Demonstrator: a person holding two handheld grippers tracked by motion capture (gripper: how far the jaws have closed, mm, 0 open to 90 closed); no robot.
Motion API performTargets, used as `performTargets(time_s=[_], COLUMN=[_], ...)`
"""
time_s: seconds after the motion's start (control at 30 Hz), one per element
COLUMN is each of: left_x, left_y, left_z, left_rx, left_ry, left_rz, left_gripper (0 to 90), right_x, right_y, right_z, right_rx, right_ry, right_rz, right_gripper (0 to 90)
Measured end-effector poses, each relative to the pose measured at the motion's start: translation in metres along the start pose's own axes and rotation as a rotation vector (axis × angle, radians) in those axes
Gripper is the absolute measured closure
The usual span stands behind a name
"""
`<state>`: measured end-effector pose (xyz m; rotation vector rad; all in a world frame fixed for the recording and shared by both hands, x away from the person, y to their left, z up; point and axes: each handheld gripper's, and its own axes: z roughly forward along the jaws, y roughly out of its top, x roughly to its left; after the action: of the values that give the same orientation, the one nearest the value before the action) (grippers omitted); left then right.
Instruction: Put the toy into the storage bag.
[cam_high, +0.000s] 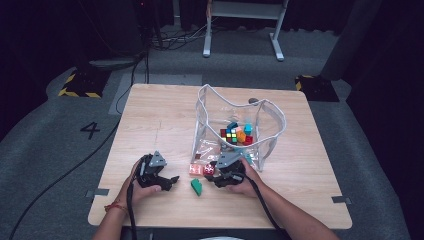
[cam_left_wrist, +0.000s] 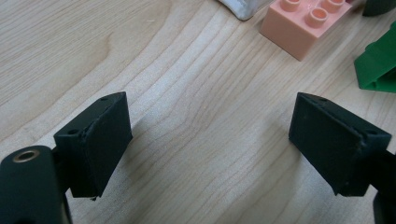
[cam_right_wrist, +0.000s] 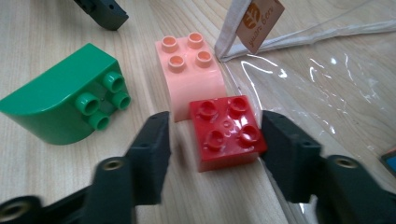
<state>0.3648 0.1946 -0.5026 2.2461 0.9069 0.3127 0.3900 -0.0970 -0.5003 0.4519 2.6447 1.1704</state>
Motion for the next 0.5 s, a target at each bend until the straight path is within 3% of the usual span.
performTargets(time_s=[0.1,0.2,0.3,0.37,0.43,0.5], left_x=[0.000,0.000,0.000,0.000,0.000,0.000], left_y=[0.000,0.000,0.000,0.000,0.000,0.000], left_z=[0.000,0.000,0.000,0.000,0.000,0.000], left_rx=[-0.001,0.000,0.000,0.000,0.000,0.000], left_ry=[0.000,0.001,0.000,0.001,0.000,0.000], left_rz=[-0.001,0.000,-0.001,-0.001,-0.001,-0.001], left_gripper=[13.2,13.3,13.3,13.2,13.2,13.3], right_x=[-0.001,-0.004,-0.005,-0.005,-0.008,-0.007], right_y=[-0.001,-0.003,-0.007,-0.010,-0.015,-0.020], right_z=[-0.003,-0.009,-0.022,-0.030,-0.040,-0.051], right_rx=[0.015,-0.010,-0.007,-0.011,-0.025,-0.015], right_ry=[0.036,0.057,0.080,0.065,0.064,0.042], right_rz=[0.018,0.007,0.037,0.049,0.029,0.057], right_gripper=[59.5,59.9,59.9,59.9,59.8,59.9])
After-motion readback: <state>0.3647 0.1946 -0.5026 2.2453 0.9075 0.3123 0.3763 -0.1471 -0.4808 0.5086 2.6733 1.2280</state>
